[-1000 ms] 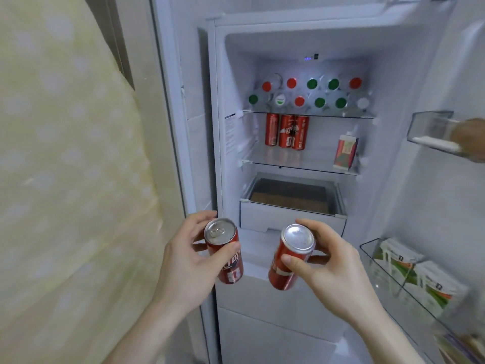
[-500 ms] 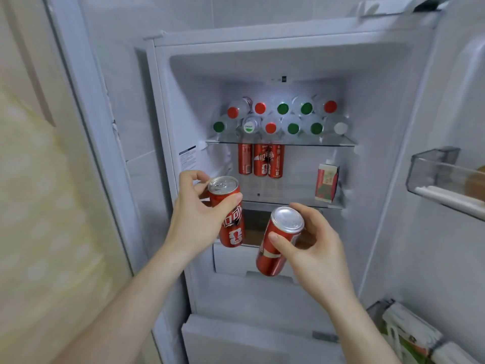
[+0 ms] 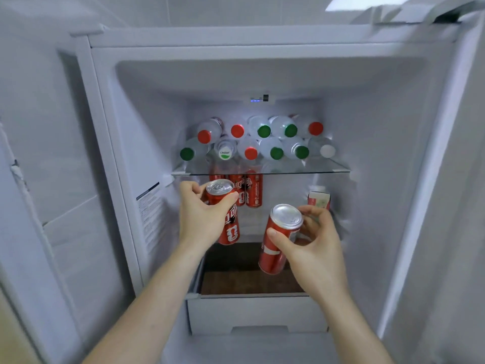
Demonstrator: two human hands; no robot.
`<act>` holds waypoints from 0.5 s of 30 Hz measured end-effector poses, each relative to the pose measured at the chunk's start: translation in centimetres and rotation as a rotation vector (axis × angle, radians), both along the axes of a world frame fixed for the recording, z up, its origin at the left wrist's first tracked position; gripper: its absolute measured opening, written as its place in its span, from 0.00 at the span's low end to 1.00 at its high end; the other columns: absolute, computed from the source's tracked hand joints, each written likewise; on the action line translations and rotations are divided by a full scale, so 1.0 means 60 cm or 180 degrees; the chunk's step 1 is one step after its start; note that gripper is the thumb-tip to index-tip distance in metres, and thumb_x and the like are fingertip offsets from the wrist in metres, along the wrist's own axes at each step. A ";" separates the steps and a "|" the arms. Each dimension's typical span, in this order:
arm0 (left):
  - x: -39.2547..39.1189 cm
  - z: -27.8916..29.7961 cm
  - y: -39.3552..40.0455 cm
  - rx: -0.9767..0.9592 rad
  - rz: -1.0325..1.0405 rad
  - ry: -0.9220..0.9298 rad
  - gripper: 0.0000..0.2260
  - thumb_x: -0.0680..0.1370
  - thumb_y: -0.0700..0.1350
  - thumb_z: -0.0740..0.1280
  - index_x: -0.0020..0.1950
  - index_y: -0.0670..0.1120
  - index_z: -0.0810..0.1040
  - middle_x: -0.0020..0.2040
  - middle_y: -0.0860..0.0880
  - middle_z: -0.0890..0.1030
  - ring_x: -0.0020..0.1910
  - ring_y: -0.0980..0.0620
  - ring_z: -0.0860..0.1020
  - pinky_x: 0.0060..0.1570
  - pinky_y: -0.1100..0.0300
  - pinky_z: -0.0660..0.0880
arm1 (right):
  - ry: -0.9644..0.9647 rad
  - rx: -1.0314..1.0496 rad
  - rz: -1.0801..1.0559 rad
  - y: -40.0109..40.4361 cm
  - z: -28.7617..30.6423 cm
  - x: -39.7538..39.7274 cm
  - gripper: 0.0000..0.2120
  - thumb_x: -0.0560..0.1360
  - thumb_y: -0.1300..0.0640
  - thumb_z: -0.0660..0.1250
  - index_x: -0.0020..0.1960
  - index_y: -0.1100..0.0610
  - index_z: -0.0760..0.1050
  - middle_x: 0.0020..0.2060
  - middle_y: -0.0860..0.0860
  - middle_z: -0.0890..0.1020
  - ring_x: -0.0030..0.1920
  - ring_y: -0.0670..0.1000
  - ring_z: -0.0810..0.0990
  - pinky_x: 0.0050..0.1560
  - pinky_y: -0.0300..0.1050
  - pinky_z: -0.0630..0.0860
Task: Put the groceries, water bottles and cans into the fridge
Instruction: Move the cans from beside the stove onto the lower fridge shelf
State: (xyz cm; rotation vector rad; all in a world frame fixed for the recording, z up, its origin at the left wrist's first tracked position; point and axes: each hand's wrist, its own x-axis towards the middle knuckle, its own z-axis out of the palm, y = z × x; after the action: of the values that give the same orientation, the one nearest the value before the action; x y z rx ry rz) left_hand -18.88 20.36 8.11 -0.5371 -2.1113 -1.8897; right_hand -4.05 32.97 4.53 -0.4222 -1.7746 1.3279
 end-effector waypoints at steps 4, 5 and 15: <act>-0.047 -0.016 0.024 -0.0021 -0.0029 -0.0041 0.26 0.71 0.52 0.79 0.55 0.50 0.64 0.59 0.54 0.80 0.50 0.57 0.81 0.46 0.61 0.79 | 0.0032 0.0047 -0.0132 0.005 0.008 -0.039 0.30 0.65 0.49 0.83 0.60 0.41 0.70 0.55 0.35 0.79 0.56 0.40 0.80 0.57 0.42 0.78; -0.056 -0.019 0.028 -0.0010 -0.0049 -0.0060 0.26 0.71 0.52 0.79 0.56 0.50 0.64 0.60 0.54 0.80 0.50 0.58 0.81 0.45 0.62 0.78 | 0.0039 0.0038 -0.0148 0.007 0.008 -0.048 0.30 0.65 0.50 0.83 0.60 0.41 0.70 0.55 0.36 0.80 0.56 0.40 0.80 0.56 0.42 0.78; -0.121 -0.029 0.072 0.0110 0.0071 -0.0156 0.27 0.69 0.52 0.80 0.54 0.50 0.64 0.56 0.53 0.80 0.51 0.55 0.81 0.43 0.63 0.76 | -0.0041 -0.0037 -0.0228 0.040 0.010 -0.129 0.30 0.67 0.49 0.82 0.62 0.42 0.70 0.53 0.35 0.77 0.51 0.37 0.78 0.50 0.38 0.76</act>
State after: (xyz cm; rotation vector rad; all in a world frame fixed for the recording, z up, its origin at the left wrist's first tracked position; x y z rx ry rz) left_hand -26.14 24.70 6.39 -0.4625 -2.1017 -1.9422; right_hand -11.80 35.35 5.13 -0.4974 -1.7467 1.2886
